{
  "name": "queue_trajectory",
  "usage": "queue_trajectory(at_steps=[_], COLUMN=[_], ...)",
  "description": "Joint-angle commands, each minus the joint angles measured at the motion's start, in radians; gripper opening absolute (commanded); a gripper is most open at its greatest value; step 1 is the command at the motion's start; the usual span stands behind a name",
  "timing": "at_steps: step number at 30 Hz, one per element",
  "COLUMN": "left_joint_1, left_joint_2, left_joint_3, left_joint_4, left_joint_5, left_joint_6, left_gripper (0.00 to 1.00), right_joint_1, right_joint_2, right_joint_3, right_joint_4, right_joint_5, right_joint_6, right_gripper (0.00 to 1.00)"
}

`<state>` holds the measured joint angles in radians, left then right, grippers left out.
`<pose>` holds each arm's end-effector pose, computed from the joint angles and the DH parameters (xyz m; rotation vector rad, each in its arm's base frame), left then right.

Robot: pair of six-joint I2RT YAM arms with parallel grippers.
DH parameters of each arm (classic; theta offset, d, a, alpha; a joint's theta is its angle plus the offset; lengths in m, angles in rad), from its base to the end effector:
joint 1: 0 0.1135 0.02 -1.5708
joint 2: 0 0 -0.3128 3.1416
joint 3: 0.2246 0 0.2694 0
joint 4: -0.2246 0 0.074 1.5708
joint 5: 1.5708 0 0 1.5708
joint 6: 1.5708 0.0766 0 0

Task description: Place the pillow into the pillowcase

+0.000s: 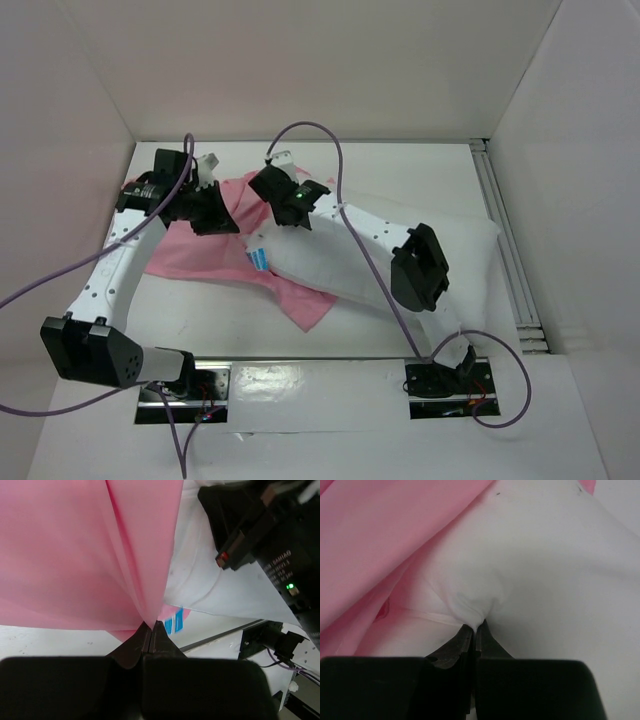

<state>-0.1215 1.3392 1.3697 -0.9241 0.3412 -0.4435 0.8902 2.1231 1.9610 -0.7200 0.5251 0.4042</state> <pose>0.2952 -0.0619 0.3720 -0.2516 2.4973 -0.6604 0.3710 0.3972 0.2883 -0.3370 2.2776 0.0042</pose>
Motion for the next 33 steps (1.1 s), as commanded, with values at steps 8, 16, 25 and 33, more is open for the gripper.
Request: queue_trajectory(at_steps=[8, 16, 25, 33], left_joint_1=[-0.032, -0.099, -0.118, -0.191], left_joint_2=[-0.034, 0.043, 0.083, 0.291], left_joint_3=[-0.034, 0.003, 0.159, 0.417], left_joint_4=[-0.036, 0.004, -0.022, 0.027], left_joint_5=[0.1, 0.084, -0.082, -0.347], left_joint_6=[0.017, 0.003, 0.013, -0.011], left_gripper=[0.0, 0.07, 0.8, 0.79], right_joint_1=[-0.007, 0.039, -0.035, -0.282], right_joint_2=[0.018, -0.089, -0.464, -0.597], right_joint_3=[0.043, -0.037, -0.257, -0.332], right_joint_4=[0.122, 0.197, 0.007, -0.226], right_joint_5=[-0.069, -0.194, -0.017, 0.026], right_joint_6=[0.016, 0.053, 0.07, 0.104], right_gripper=[0.0, 0.07, 0.91, 1.0])
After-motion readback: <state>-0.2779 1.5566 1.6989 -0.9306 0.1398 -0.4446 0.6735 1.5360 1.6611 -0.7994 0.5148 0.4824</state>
